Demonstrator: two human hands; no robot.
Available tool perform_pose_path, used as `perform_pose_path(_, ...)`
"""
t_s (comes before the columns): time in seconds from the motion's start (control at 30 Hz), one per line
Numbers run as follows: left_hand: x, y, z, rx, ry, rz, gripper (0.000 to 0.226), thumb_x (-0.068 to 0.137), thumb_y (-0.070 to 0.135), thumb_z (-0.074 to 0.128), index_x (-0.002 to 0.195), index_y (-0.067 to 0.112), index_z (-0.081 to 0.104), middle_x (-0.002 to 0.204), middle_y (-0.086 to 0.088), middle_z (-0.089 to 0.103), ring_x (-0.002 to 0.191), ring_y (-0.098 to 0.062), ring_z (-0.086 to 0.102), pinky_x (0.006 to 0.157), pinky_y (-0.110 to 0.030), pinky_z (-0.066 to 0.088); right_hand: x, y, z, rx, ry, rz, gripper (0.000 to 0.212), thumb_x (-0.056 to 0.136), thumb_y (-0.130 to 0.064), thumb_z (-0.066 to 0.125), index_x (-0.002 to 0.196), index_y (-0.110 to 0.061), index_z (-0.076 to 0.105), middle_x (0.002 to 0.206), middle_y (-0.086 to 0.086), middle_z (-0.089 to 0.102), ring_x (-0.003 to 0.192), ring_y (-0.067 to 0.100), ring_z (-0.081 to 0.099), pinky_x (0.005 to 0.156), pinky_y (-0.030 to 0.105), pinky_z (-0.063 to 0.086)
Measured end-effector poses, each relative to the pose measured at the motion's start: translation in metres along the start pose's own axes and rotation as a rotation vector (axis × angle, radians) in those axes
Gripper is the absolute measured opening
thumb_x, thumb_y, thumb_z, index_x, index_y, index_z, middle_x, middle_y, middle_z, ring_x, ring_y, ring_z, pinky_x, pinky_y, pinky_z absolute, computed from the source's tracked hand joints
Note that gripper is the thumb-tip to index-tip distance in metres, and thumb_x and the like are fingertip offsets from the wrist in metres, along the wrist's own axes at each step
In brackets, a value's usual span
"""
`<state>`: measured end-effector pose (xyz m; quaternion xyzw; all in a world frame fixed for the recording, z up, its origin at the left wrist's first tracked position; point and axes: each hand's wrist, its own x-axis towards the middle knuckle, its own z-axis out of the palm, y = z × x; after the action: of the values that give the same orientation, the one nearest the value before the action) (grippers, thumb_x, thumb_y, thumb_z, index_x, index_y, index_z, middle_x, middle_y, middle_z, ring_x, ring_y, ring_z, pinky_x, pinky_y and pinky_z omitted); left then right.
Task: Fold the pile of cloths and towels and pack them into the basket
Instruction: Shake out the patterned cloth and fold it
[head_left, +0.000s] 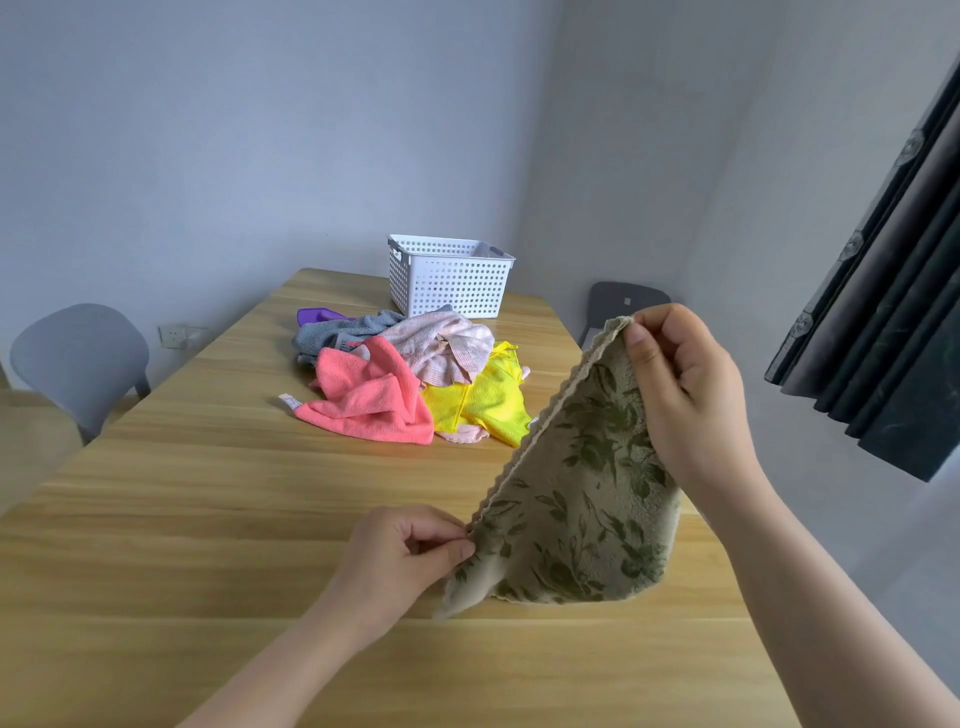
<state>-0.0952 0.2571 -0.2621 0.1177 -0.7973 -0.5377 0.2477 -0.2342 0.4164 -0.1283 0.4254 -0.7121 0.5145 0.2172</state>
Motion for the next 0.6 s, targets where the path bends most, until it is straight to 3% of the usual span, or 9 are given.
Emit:
perform_pose_path(0.07,0.001,0.002,-0.001,0.023,0.049,0.021,0.028,0.077,0.003,0.072,0.064,0.027,0.076,0.074,0.009,0.073,0.065,-0.001,0.063,0.059,-0.011,0.044,0.002,-0.001,-0.002,-0.022,0.017,-0.002,0.012,0.098,-0.016,0.048,0.089,-0.01,0.053,0.066,0.022,0.045,0.054,0.014,0.033,0.048,0.018,0.028)
perform_pose_path(0.17,0.007,0.009,-0.016,-0.042,0.145,0.049,0.003,0.071,0.022,0.074,0.068,0.022,0.073,0.067,0.004,0.07,0.061,-0.004,0.058,0.057,-0.015,0.043,0.006,0.001,-0.009,-0.05,0.063,0.019,0.013,0.098,-0.017,0.048,0.09,-0.01,0.054,0.073,0.024,0.052,0.057,0.015,0.036,0.05,0.016,0.031)
perform_pose_path(0.27,0.018,0.019,-0.043,-0.107,0.204,0.112,0.024,0.061,0.039,0.069,0.07,0.017,0.071,0.06,0.005,0.059,0.058,-0.004,0.047,0.053,-0.016,0.036,0.009,0.007,-0.014,-0.053,0.132,0.083,0.015,0.098,-0.019,0.048,0.089,-0.01,0.056,0.074,0.018,0.054,0.059,0.007,0.039,0.053,0.014,0.034)
perform_pose_path(0.37,0.032,0.031,-0.065,-0.178,0.137,0.088,0.009,0.065,0.023,0.072,0.065,0.015,0.07,0.062,0.004,0.06,0.059,-0.003,0.048,0.054,-0.011,0.037,0.008,0.02,-0.013,-0.061,0.163,0.202,0.016,0.098,-0.024,0.047,0.089,-0.015,0.057,0.073,0.001,0.055,0.061,0.005,0.044,0.056,0.016,0.036)
perform_pose_path(0.47,0.043,0.013,-0.071,-0.014,0.01,-0.073,0.009,0.072,0.012,0.079,0.071,0.012,0.07,0.068,-0.005,0.067,0.063,-0.005,0.054,0.057,-0.009,0.039,-0.005,0.055,0.001,-0.278,-0.016,0.353,0.017,0.098,-0.023,0.046,0.095,-0.011,0.058,0.08,-0.001,0.058,0.072,0.014,0.052,0.061,0.03,0.036)
perform_pose_path(0.6,0.053,-0.04,-0.056,0.206,-0.033,-0.251,0.014,0.073,0.007,0.078,0.068,0.016,0.069,0.06,0.004,0.069,0.056,-0.001,0.059,0.065,-0.023,0.045,-0.05,0.119,0.031,-0.475,-0.364,0.576,0.023,0.1,-0.024,0.042,0.109,-0.008,0.056,0.077,0.001,0.058,0.063,0.012,0.051,0.052,0.028,0.04)
